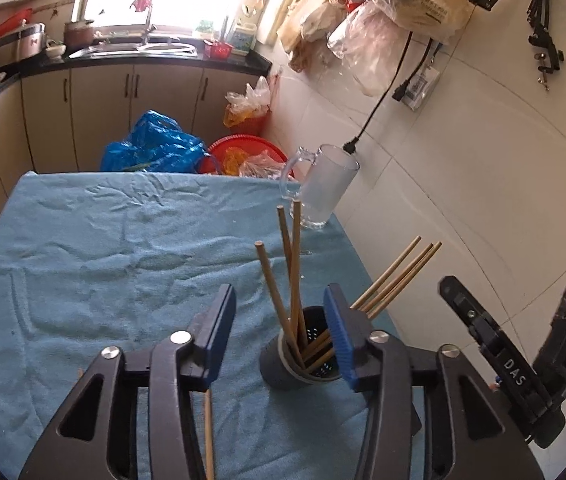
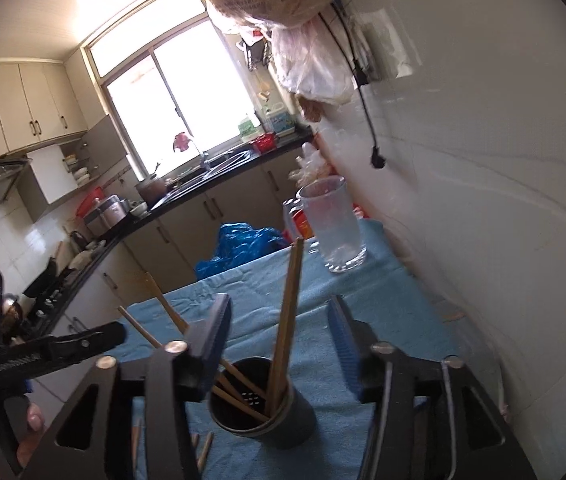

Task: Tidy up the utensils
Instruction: 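Move the left tool back over the loose wooden chopsticks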

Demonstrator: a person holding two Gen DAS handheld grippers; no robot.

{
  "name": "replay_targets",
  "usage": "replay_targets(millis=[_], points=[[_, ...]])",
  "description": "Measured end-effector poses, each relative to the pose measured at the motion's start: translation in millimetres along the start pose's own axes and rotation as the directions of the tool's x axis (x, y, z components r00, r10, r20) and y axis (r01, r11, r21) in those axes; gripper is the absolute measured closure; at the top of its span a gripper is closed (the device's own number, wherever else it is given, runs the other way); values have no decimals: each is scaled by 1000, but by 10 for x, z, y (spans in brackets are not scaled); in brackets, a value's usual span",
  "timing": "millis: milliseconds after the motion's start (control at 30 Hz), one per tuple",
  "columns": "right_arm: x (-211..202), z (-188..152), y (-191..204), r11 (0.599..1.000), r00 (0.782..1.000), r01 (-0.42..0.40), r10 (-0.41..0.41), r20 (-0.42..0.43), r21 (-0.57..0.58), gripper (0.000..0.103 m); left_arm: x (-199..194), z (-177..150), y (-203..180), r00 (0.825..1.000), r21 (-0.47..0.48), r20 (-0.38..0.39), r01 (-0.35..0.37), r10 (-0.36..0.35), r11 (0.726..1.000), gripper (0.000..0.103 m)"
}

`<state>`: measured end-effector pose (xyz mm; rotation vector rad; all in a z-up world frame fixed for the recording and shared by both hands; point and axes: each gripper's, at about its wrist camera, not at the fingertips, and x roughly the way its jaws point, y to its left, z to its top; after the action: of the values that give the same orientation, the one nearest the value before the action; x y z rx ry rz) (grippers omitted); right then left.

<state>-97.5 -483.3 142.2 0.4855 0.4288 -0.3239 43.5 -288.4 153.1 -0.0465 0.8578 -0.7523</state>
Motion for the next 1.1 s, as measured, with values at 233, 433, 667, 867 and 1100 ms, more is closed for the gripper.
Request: replay_targets(millis=[233,433,667,867,1100], points=[[-301,-76,-1,991,989,128,-126,72,-27,17,-308,-114,134,996,-24,67,-51,52,998,41],[-404,-182,36,969,968,239,-234,86,-58,9,-483,-313,272,993,-41,83,-85,89,996,30],[-448,-339,101,953,956,291,-286,69,-86,5,-644,-620,498,984,-84,89,-149,156,985,18],[-468,-535,196,947,955,295,-293,39,-127,5,-708,-904,693,982,-102,60,-175,181,979,18],[-413,-814,399,949,964,259,-266,-11,-182,5,-719,-1222,911,970,-103,33,-236,241,966,18]])
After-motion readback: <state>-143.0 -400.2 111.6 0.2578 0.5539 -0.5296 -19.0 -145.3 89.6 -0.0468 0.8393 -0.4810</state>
